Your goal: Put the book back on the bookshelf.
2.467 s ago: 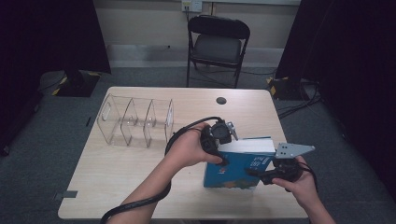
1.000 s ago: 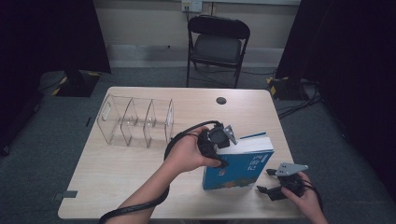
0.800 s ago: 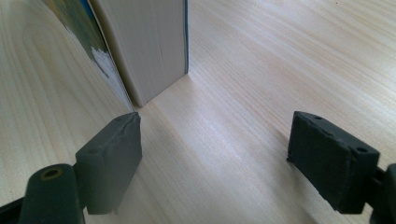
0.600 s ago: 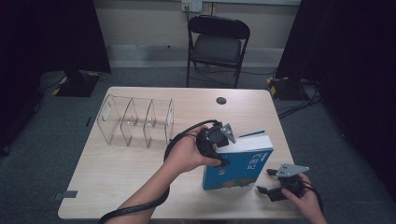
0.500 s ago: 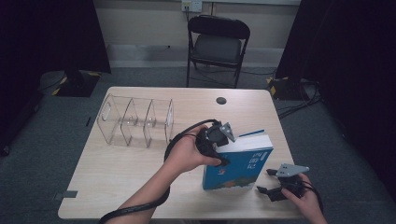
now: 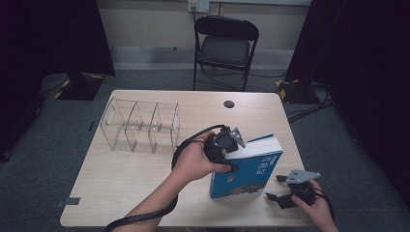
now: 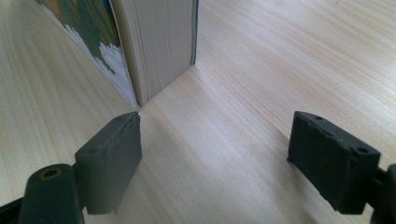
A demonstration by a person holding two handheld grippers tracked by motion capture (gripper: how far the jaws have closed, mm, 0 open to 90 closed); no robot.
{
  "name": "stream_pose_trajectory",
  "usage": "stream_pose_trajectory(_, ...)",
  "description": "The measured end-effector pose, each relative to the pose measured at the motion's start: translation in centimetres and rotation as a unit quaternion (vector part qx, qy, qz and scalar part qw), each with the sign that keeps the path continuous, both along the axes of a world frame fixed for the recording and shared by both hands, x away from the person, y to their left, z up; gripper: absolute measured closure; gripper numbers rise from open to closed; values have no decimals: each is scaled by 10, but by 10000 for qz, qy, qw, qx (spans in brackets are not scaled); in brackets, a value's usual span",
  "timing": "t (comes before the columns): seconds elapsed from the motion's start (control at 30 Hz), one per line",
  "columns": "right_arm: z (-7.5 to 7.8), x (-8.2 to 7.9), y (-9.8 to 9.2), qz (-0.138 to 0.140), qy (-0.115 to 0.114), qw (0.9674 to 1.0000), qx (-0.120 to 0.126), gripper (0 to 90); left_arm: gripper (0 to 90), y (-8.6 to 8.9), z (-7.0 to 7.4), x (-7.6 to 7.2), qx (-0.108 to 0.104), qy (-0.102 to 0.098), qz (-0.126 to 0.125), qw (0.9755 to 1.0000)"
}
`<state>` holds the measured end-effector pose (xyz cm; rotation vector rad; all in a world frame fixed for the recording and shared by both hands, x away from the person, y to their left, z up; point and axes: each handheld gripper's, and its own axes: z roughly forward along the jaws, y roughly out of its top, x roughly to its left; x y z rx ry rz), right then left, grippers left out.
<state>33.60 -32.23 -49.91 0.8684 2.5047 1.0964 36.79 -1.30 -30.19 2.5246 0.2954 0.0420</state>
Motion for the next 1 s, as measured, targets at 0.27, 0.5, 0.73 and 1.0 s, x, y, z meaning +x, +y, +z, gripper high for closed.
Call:
stream_pose_trajectory(0.27,0,0,0,7,5,10000,7,167,619,-2,6,-1,128,57,176,9997)
stream_pose_trajectory(0.5,0,0,0,11,5,10000,17,167,619,5,11,-2,206,23,355,9992)
stream_pose_trajectory(0.73,0,0,0,12,2,10000,18,166,620,16,16,1,205,28,508,9985)
stream_pose_trajectory(1.0,0,0,0,8,12,10000,22,166,620,32,22,1,111,-5,741,9972)
